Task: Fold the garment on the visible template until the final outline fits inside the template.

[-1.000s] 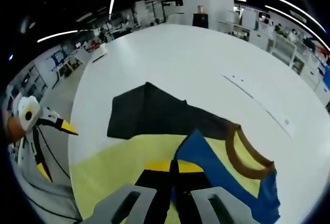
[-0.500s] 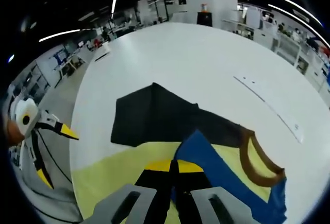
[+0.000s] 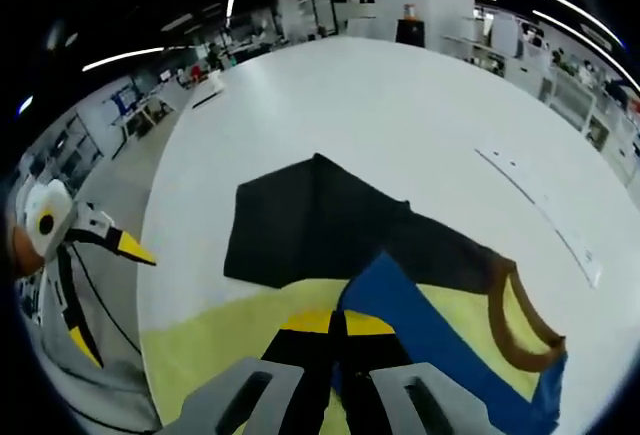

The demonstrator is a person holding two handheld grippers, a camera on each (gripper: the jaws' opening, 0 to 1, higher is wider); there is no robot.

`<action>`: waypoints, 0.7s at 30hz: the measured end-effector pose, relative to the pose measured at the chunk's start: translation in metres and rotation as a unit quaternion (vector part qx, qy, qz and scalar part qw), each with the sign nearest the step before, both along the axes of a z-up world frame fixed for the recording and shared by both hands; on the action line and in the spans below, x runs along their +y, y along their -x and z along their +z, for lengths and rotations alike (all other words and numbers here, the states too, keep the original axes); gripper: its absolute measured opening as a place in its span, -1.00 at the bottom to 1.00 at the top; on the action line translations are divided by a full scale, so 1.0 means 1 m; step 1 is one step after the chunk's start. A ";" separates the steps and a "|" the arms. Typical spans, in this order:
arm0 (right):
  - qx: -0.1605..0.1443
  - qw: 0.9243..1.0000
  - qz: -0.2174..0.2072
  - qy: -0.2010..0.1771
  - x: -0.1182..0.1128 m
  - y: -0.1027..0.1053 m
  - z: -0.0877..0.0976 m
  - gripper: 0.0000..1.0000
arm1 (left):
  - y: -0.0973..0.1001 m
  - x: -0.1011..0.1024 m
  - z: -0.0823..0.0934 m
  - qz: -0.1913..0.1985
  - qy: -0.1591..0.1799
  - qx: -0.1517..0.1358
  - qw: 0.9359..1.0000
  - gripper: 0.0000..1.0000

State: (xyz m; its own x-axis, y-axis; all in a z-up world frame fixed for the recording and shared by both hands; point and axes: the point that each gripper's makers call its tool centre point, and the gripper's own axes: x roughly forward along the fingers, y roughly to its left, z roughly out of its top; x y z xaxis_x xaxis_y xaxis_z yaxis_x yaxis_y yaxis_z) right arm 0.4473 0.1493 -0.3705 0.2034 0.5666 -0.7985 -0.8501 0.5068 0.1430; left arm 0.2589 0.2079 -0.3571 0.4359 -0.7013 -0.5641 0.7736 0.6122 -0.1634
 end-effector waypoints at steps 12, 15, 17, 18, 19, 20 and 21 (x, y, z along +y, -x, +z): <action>-0.026 0.999 0.015 -0.025 0.007 -0.004 0.008 -0.81 | -0.002 0.001 0.001 0.001 -0.002 -0.001 1.000 0.76; -0.034 0.999 0.008 -0.032 0.005 -0.007 0.011 -0.61 | -0.003 0.001 0.001 0.002 -0.002 -0.001 1.000 0.76; -0.037 0.999 0.005 -0.035 0.002 -0.009 0.012 -0.52 | -0.003 0.000 0.002 0.002 -0.002 -0.002 1.000 0.76; -0.041 0.998 0.001 -0.037 0.000 -0.010 0.013 -0.46 | -0.003 0.000 0.002 0.001 -0.003 -0.002 1.000 0.76; -0.044 0.998 -0.001 -0.038 -0.001 -0.011 0.014 -0.40 | -0.004 0.001 0.002 0.001 -0.003 -0.003 1.000 0.76; -0.048 0.998 -0.006 -0.042 -0.003 -0.013 0.015 -0.32 | -0.005 0.001 0.002 0.003 -0.003 -0.003 1.000 0.76; -0.051 0.998 -0.009 -0.045 -0.004 -0.014 0.016 -0.29 | -0.005 0.001 0.003 0.004 -0.002 -0.004 1.000 0.76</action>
